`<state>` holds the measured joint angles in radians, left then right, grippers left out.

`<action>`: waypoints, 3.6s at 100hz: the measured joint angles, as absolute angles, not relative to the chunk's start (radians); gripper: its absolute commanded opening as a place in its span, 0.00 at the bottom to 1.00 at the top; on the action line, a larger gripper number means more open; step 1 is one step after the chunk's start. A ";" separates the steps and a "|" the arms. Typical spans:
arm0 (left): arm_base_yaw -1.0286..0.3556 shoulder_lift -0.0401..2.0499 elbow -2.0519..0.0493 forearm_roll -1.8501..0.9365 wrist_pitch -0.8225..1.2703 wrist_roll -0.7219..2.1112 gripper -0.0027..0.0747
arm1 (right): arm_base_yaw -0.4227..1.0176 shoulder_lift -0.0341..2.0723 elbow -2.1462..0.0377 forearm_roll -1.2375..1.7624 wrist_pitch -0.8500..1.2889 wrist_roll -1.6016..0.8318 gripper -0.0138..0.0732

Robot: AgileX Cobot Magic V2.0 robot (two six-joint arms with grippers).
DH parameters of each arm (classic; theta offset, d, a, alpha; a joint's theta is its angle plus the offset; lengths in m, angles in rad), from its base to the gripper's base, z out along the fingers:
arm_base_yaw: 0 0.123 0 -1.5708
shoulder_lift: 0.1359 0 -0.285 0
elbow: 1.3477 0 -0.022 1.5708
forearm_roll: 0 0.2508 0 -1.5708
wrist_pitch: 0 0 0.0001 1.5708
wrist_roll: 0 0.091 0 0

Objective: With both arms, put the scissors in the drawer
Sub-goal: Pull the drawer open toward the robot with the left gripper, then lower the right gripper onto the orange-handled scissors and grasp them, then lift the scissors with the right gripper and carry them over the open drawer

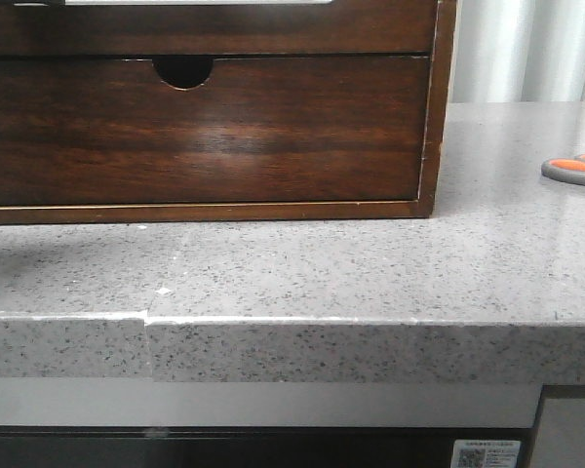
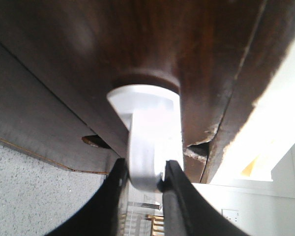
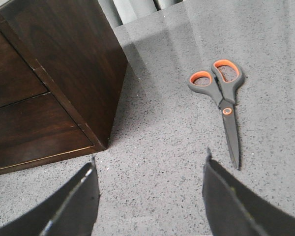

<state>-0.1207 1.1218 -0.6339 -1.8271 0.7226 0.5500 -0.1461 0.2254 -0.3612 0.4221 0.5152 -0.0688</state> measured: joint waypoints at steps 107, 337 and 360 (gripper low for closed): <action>-0.123 0.623 -0.376 -1.732 0.720 0.544 0.93 | -0.093 0.288 -0.361 0.422 0.480 -0.069 0.63; -0.123 0.215 -0.382 -1.218 0.674 0.616 0.01 | -0.094 1.567 -1.082 -0.012 0.685 0.000 0.08; -0.123 0.215 -0.382 -1.211 0.674 0.624 0.01 | -0.055 1.280 -1.104 0.042 0.689 -0.019 0.08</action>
<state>-0.1230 0.2146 -0.3819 -1.2106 0.6738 0.6244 -0.0554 1.2801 -1.1042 0.0422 0.6893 -0.0191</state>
